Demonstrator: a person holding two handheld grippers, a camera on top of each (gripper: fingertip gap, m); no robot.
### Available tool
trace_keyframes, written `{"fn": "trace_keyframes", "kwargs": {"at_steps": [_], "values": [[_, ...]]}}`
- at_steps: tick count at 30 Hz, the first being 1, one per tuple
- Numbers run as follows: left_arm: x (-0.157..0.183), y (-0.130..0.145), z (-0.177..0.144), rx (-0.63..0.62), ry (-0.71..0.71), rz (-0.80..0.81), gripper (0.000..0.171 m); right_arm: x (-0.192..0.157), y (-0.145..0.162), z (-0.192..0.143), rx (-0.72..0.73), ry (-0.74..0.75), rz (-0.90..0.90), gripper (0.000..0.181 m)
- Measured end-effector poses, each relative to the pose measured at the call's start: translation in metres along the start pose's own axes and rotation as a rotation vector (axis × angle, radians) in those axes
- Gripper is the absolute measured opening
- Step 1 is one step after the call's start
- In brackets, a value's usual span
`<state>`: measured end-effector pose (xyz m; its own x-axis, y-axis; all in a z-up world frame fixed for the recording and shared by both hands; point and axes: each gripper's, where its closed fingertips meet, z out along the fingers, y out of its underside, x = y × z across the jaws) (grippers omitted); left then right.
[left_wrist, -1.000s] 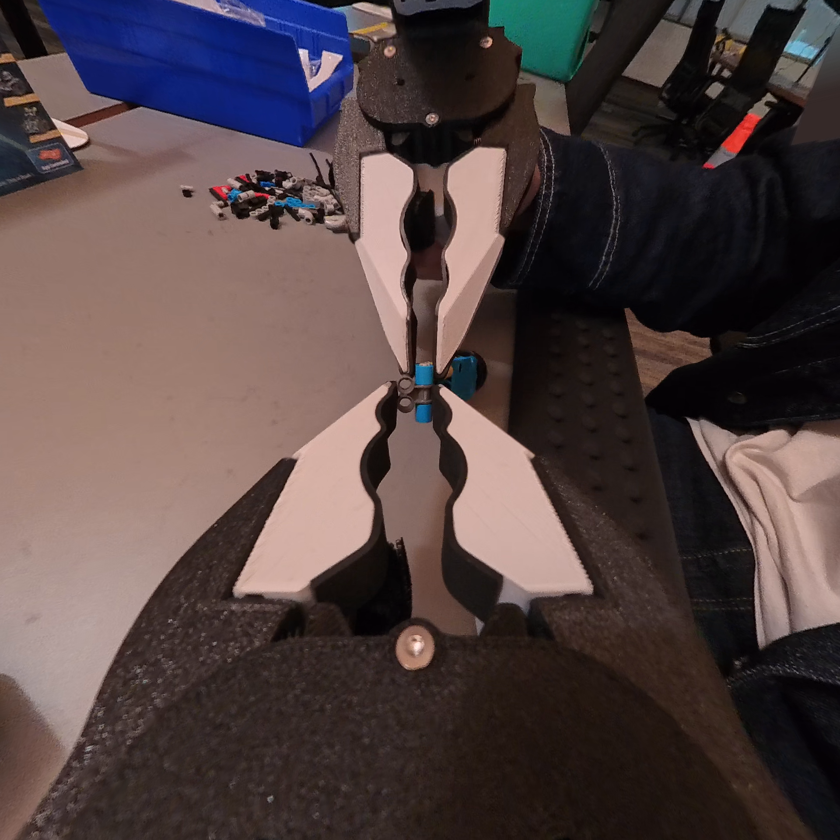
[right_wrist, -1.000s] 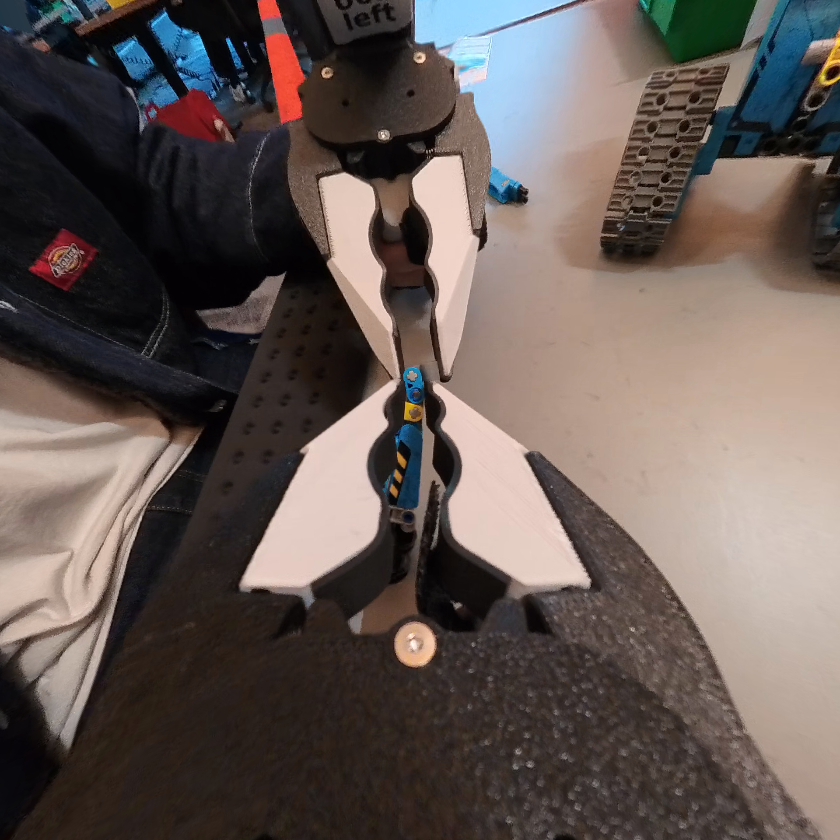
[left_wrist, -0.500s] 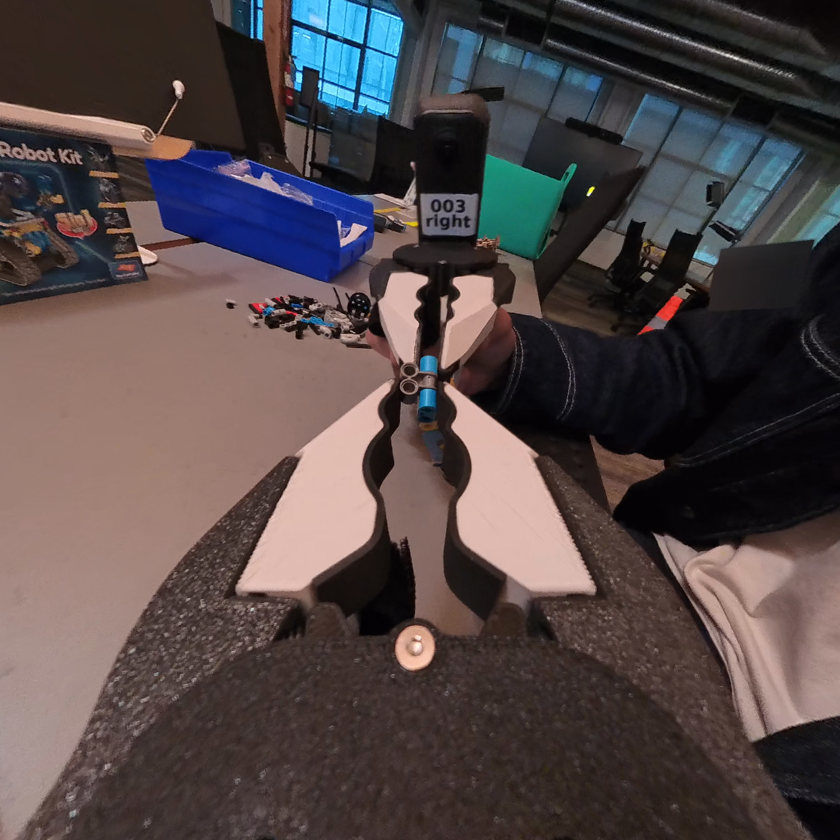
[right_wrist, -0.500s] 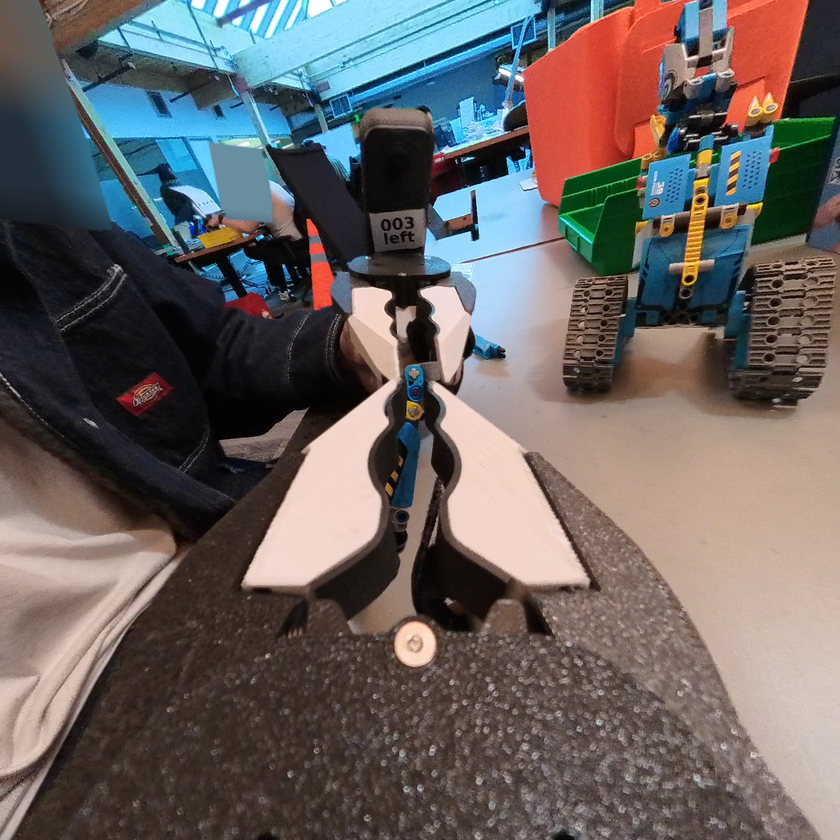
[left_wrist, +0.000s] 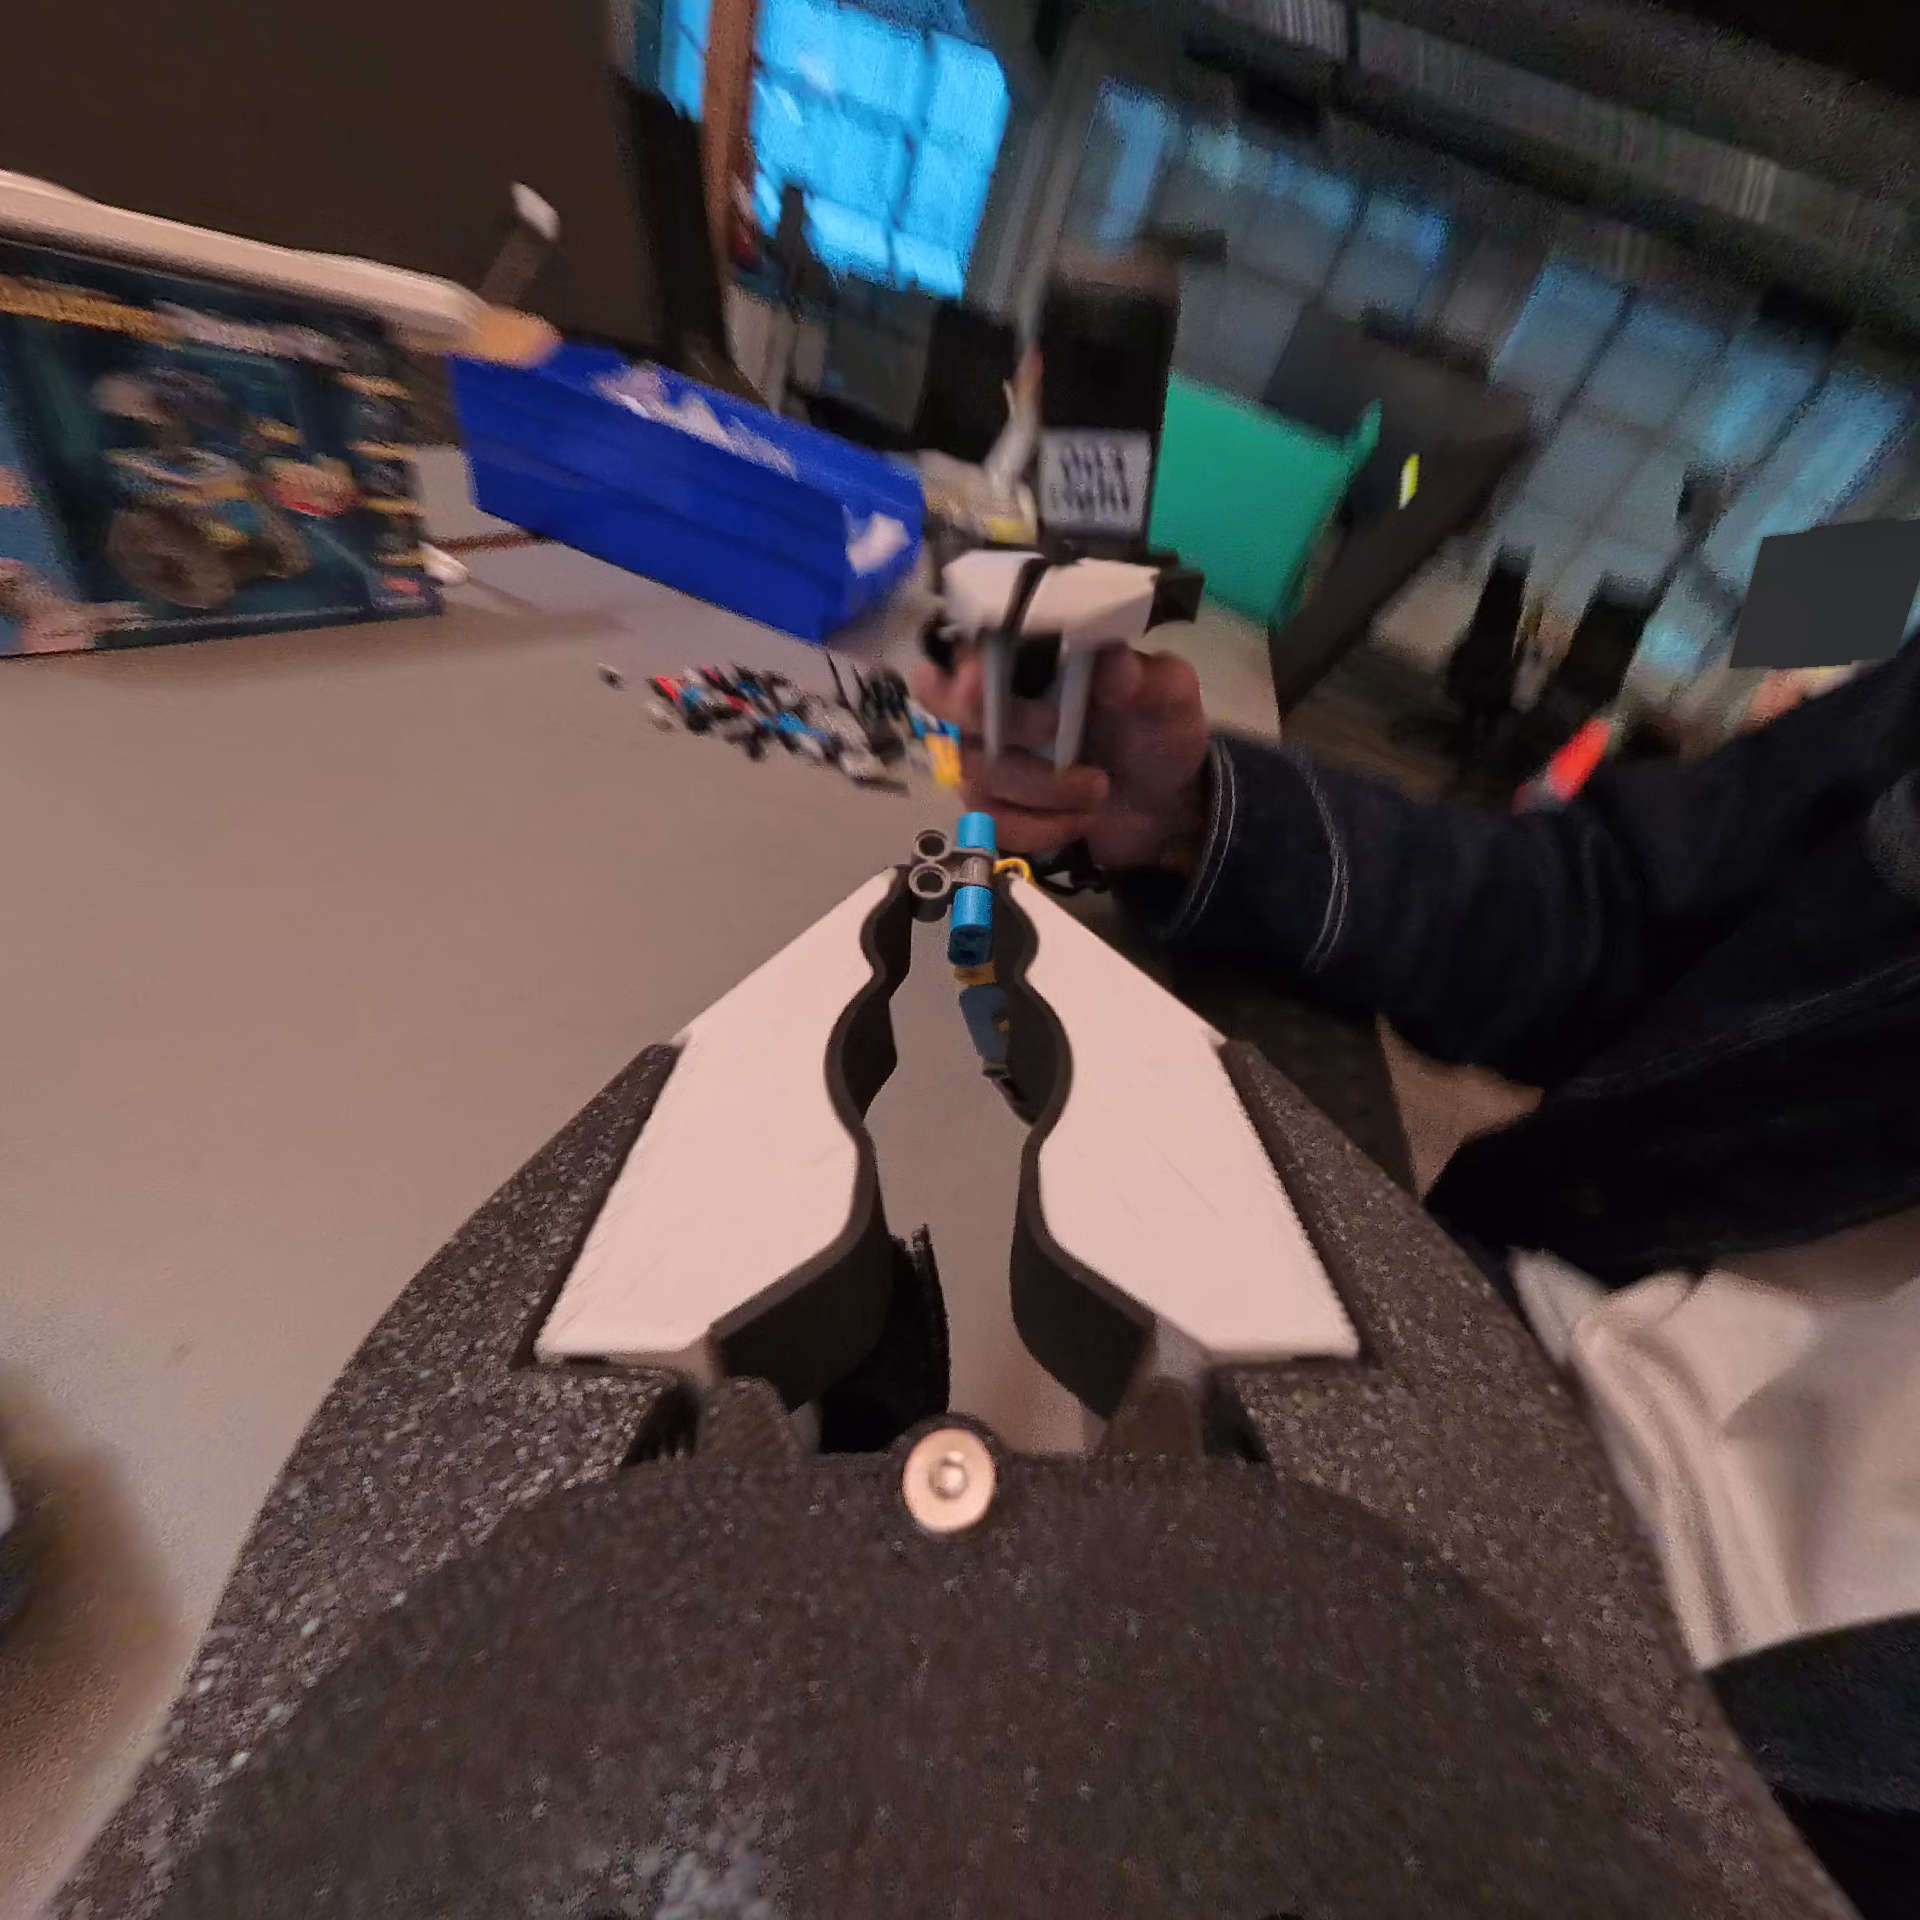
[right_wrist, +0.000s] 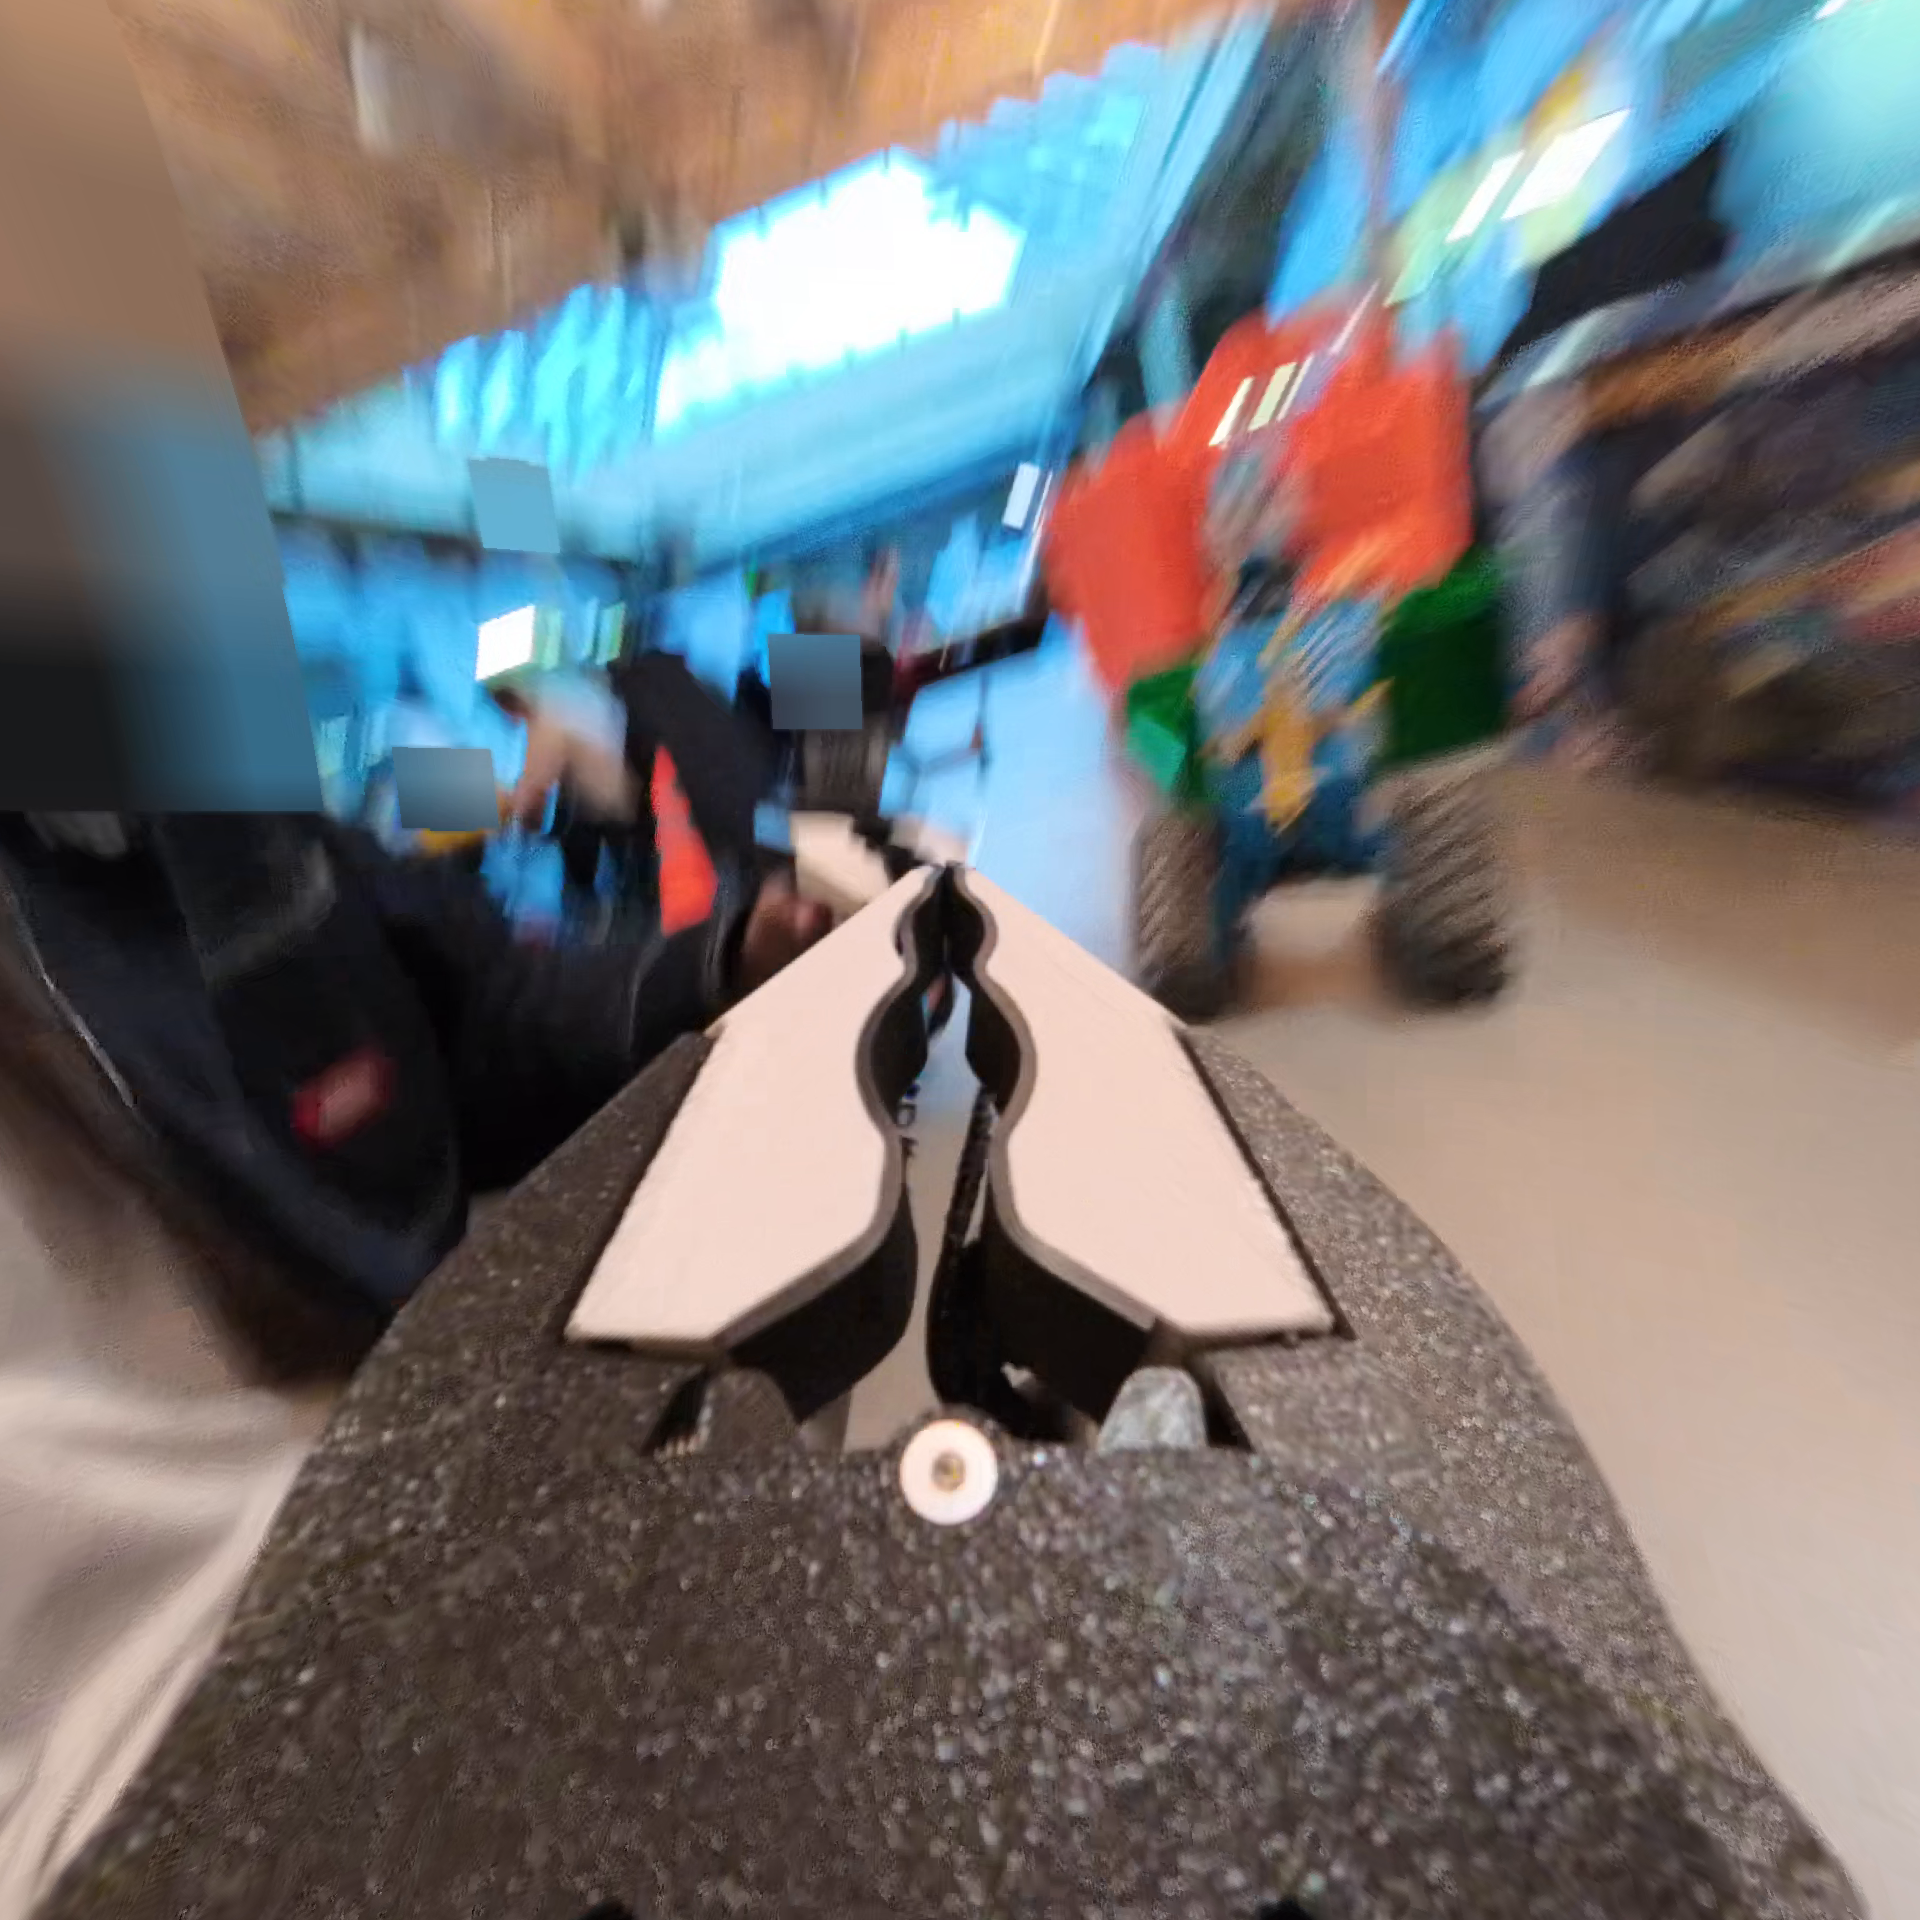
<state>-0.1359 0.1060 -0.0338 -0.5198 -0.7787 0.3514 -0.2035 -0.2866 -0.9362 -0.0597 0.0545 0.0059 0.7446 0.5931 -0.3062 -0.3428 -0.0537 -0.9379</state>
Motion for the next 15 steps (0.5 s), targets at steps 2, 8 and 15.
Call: {"fn": "trace_keyframes", "kwargs": {"at_steps": [2, 8, 15], "values": [[-0.005, -0.010, -0.006, 0.056, -0.025, 0.002, 0.012, 0.012, -0.008, -0.019, -0.007, 0.098, -0.070, 0.000], [0.018, 0.014, 0.024, -0.080, 0.009, 0.143, 0.014, -0.016, 0.052, 0.034, -0.277, -0.029, -0.029, 0.009], [0.022, 0.035, 0.029, -0.191, 0.030, 0.156, 0.014, -0.023, 0.073, 0.035, -0.386, -0.047, -0.061, 0.015]]}}
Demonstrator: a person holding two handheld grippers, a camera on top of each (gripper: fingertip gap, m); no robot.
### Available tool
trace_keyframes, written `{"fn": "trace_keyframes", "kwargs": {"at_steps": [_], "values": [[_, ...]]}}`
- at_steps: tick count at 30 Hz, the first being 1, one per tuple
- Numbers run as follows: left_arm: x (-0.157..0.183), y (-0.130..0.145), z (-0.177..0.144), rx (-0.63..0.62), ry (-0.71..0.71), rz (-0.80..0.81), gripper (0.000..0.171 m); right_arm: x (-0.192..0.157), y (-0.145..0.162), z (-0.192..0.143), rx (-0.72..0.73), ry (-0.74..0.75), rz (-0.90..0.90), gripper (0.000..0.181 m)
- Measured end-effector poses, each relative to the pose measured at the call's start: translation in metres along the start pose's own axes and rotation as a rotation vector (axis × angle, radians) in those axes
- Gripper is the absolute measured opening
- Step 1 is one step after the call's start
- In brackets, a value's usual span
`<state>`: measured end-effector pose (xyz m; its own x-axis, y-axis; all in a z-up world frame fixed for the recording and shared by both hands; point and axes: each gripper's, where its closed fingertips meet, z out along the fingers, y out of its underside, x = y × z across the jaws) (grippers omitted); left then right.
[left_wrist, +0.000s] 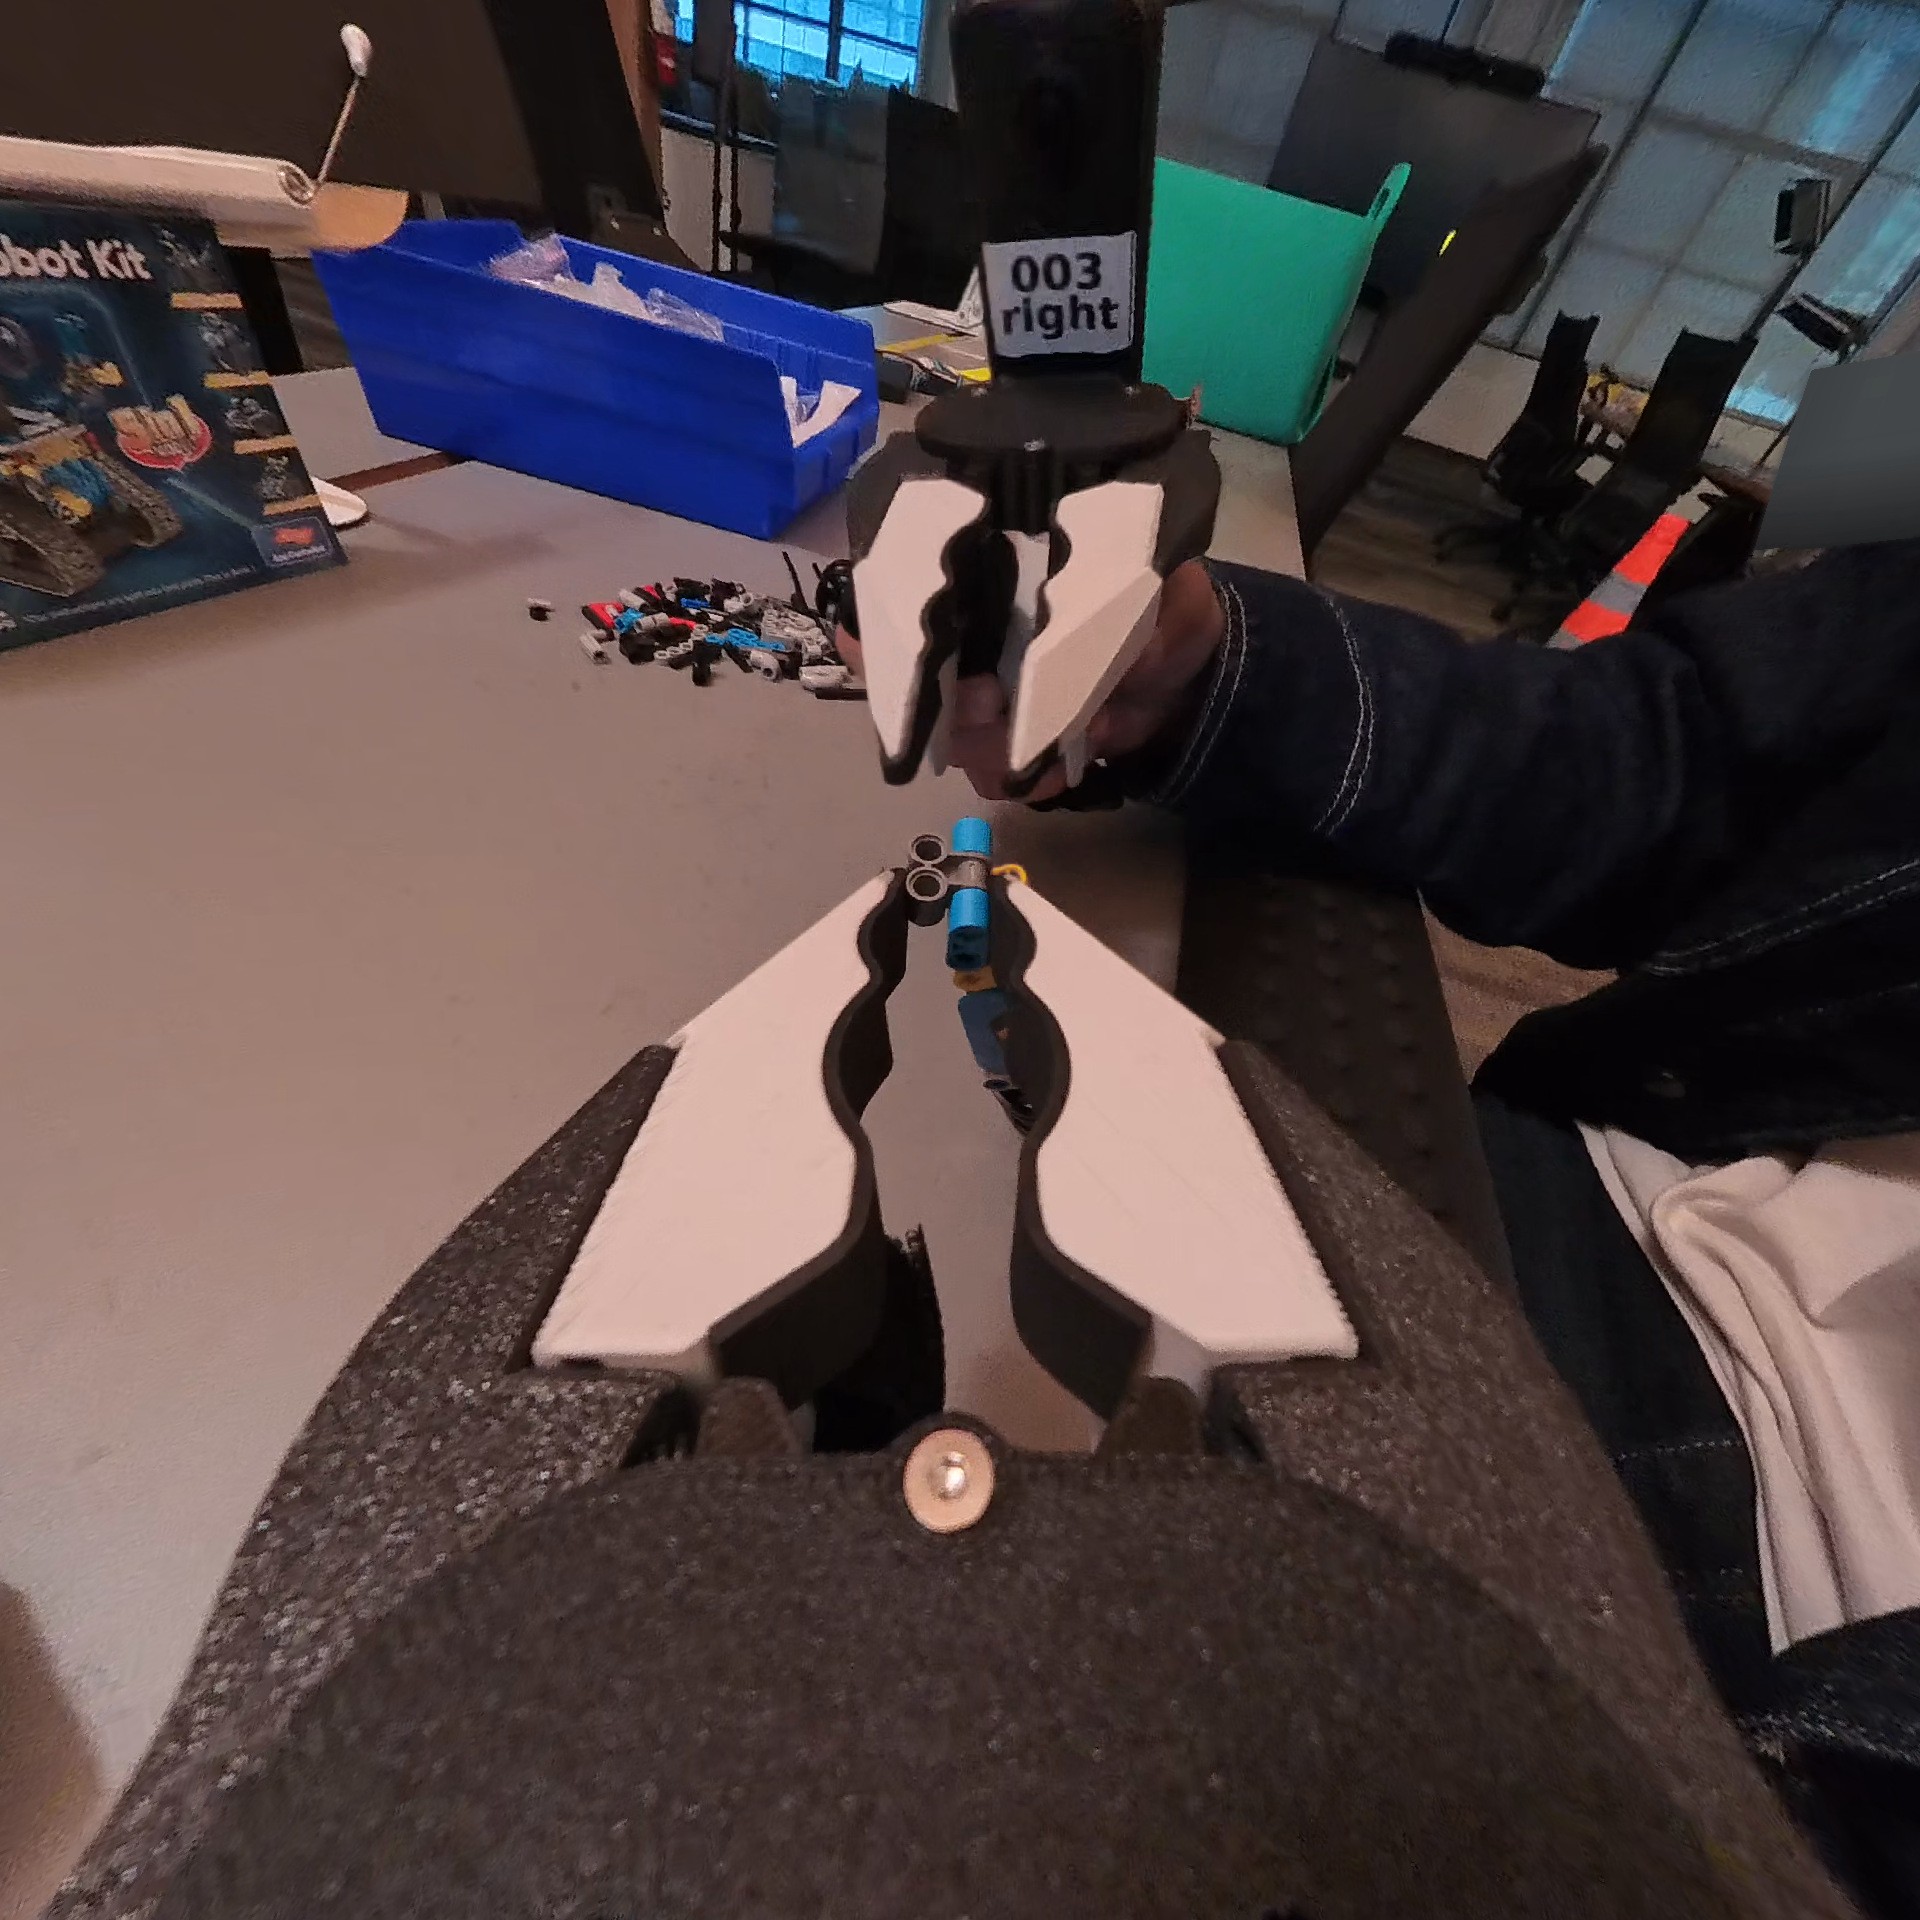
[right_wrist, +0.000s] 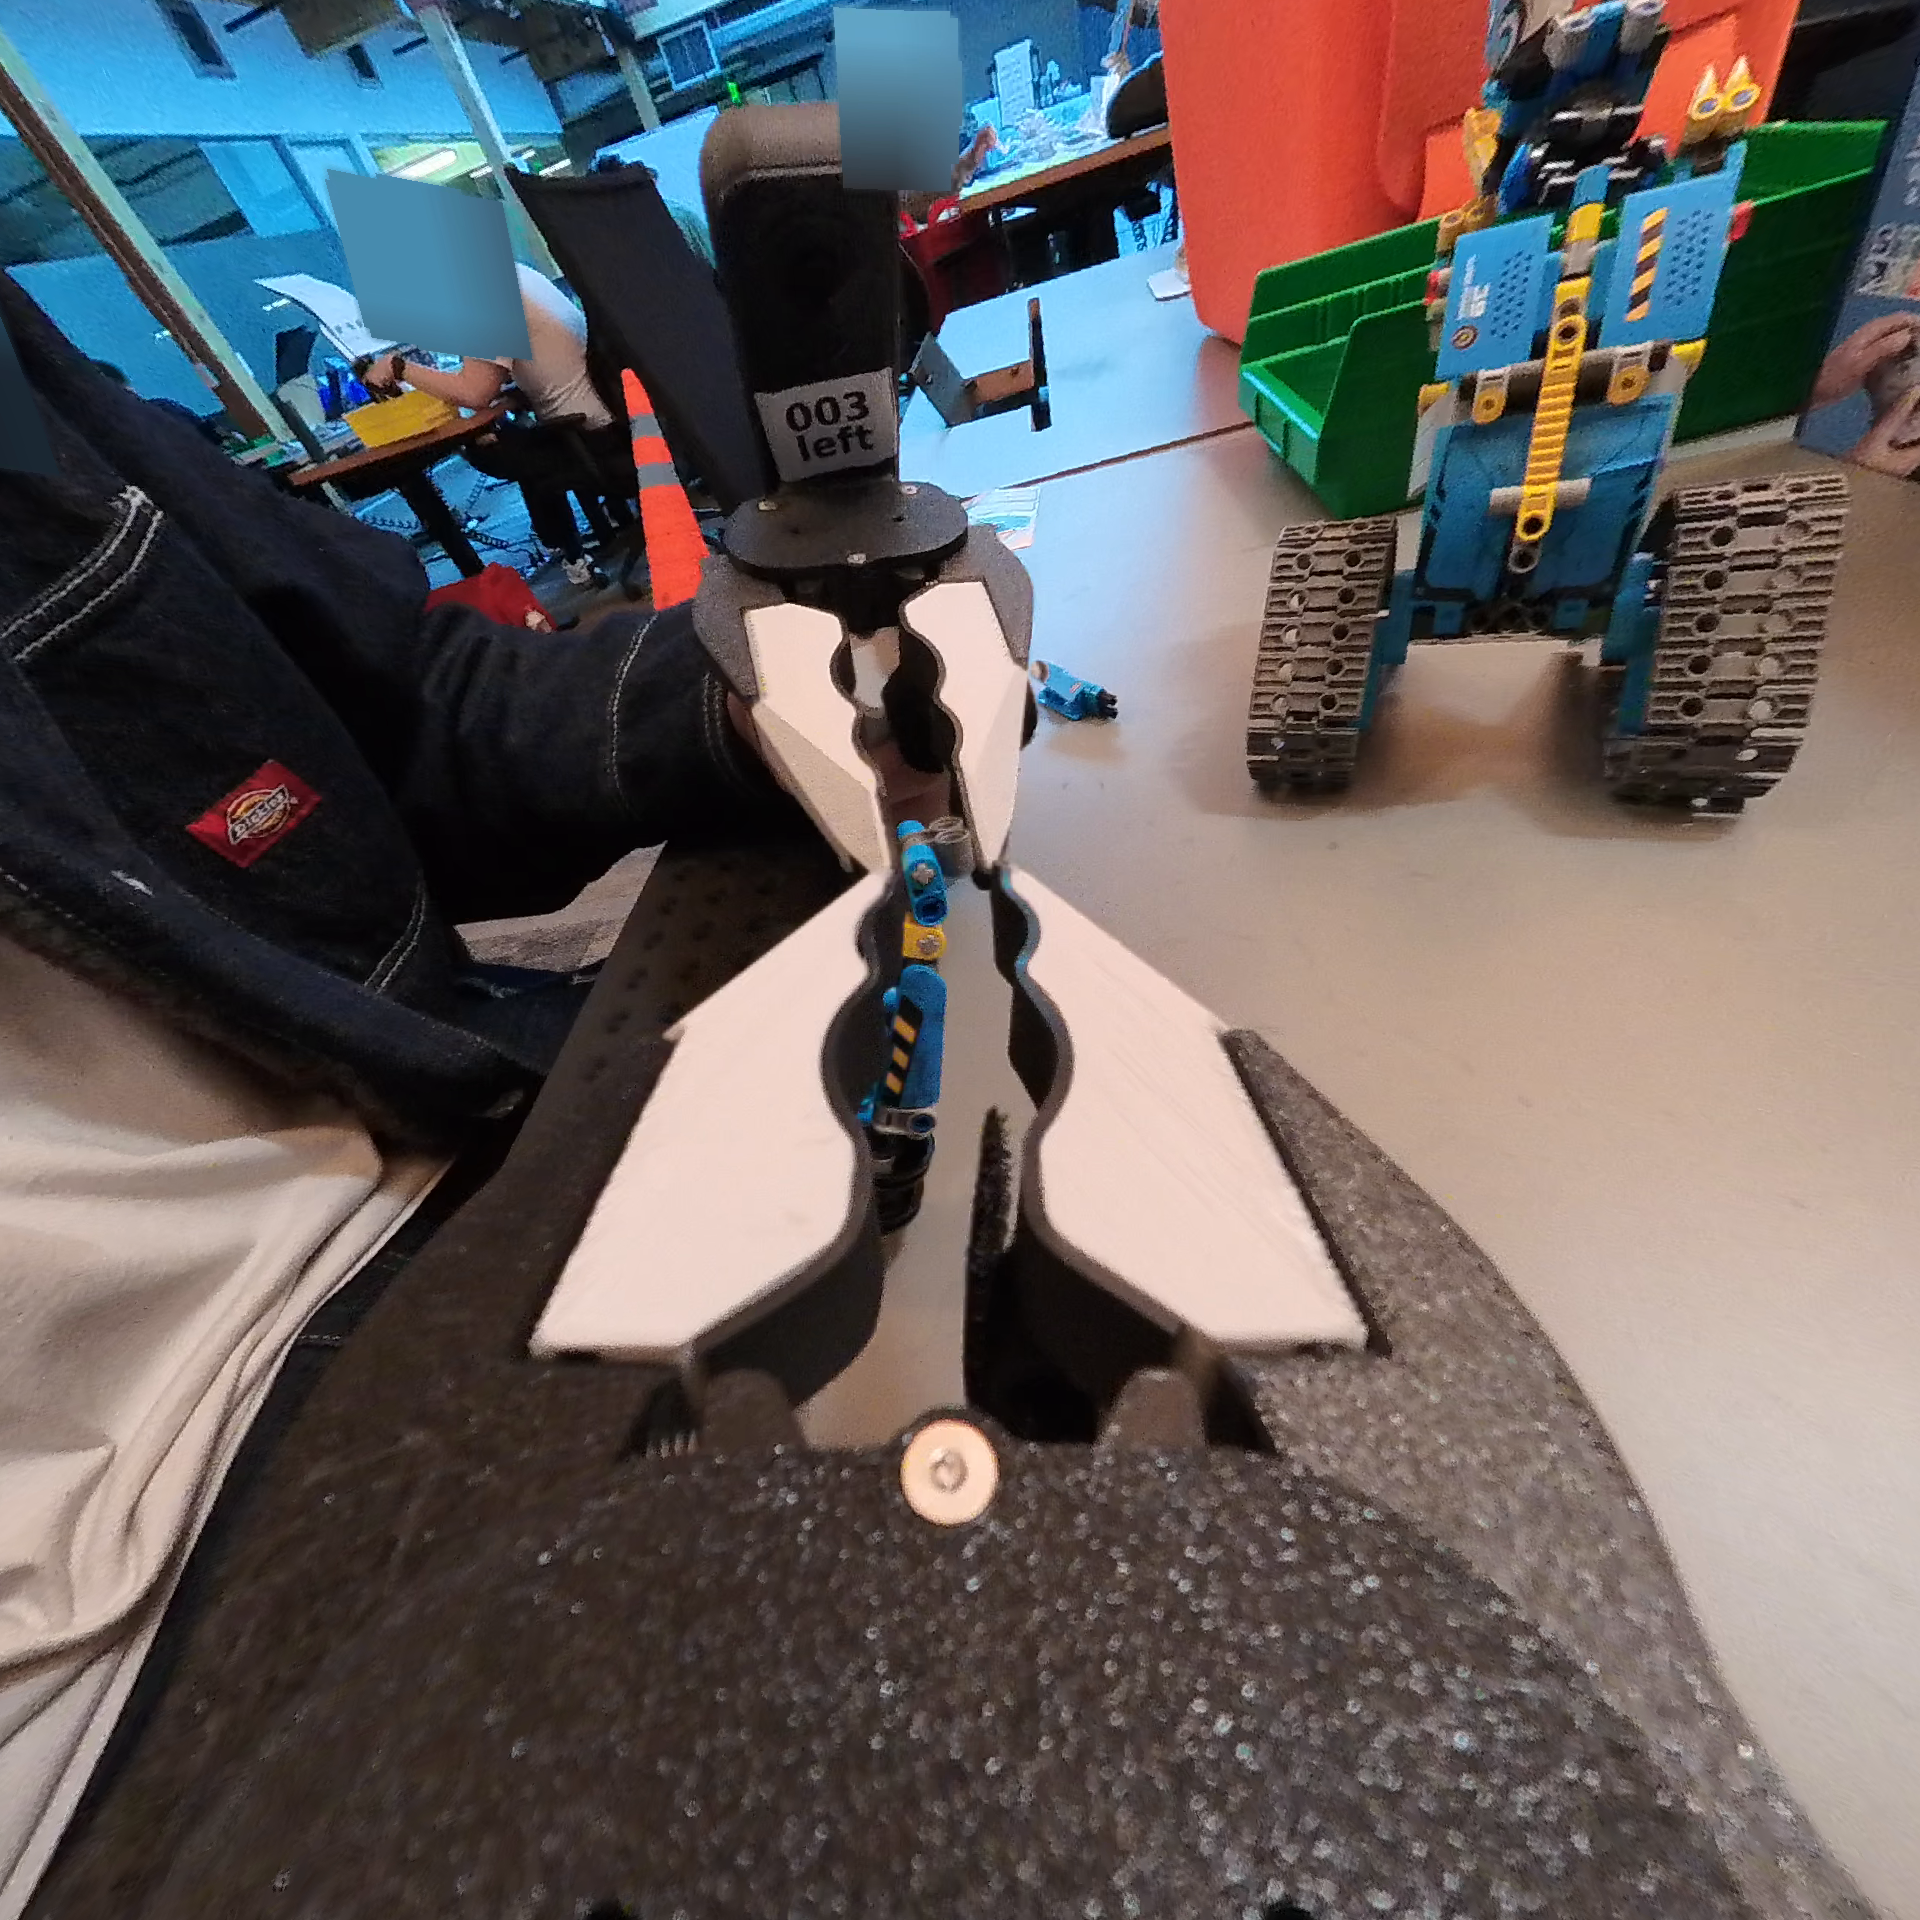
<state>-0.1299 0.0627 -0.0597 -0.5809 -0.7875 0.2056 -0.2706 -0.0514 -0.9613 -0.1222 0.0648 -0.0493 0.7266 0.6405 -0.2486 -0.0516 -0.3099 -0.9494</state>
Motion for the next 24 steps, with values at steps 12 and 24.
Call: {"fn": "trace_keyframes", "kwargs": {"at_steps": [12, 24], "values": [[0.004, 0.005, 0.004, -0.030, 0.008, 0.009, 0.014, -0.006, 0.014, 0.012, -0.060, -0.050, 0.019, 0.011], [-0.007, -0.002, 0.001, -0.036, -0.213, 0.339, 0.014, 0.000, 0.009, 0.013, 0.013, -0.135, 0.245, 0.010]]}}
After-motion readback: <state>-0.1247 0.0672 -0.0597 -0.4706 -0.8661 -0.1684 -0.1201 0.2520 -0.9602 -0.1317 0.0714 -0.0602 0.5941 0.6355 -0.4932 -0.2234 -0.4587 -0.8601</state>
